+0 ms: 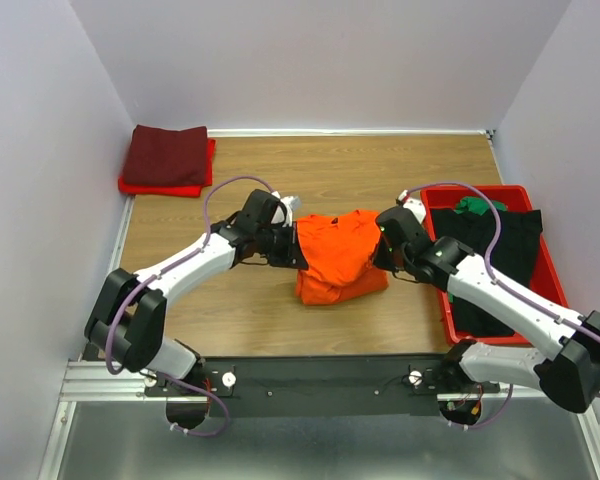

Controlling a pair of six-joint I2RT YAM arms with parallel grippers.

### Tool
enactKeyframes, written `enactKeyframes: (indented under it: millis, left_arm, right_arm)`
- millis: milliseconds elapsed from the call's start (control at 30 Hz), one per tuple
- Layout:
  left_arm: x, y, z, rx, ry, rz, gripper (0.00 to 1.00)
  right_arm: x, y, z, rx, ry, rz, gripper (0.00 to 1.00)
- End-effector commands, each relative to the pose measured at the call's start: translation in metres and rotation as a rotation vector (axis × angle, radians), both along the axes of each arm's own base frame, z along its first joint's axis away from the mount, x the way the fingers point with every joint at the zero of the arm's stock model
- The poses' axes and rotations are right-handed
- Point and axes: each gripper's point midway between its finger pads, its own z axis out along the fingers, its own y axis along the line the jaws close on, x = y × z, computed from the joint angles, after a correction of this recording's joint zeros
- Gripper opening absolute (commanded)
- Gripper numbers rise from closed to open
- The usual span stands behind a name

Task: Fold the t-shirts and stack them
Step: Fold the tshirt

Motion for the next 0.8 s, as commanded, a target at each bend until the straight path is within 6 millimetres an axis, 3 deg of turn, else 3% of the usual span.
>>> enactKeyframes:
  millis: [0, 233, 600, 733, 767]
  left_arm:
    - [0.017, -0.003, 0.010, -0.023, -0.041, -0.015, 0.00]
    - [0.049, 0.000, 0.021, -0.033, -0.072, 0.007, 0.00]
    - [0.084, -0.001, 0.017, -0.043, -0.062, 0.013, 0.00]
    - [0.104, -0.004, 0.020, -0.059, -0.071, 0.022, 0.00]
    - [0.113, -0.004, 0.025, -0.065, -0.084, 0.032, 0.00]
  right_arm:
    - [0.022, 0.007, 0.018, 0.033, -0.056, 0.031, 0.00]
    - [0.043, 0.008, 0.019, 0.042, -0.064, 0.032, 0.00]
    - [0.091, 0.011, 0.023, 0.072, -0.074, 0.024, 0.00]
    - [0.112, 0.012, 0.020, 0.082, -0.065, 0.019, 0.00]
    - [0.117, 0.013, 0.011, 0.083, -0.040, 0.022, 0.00]
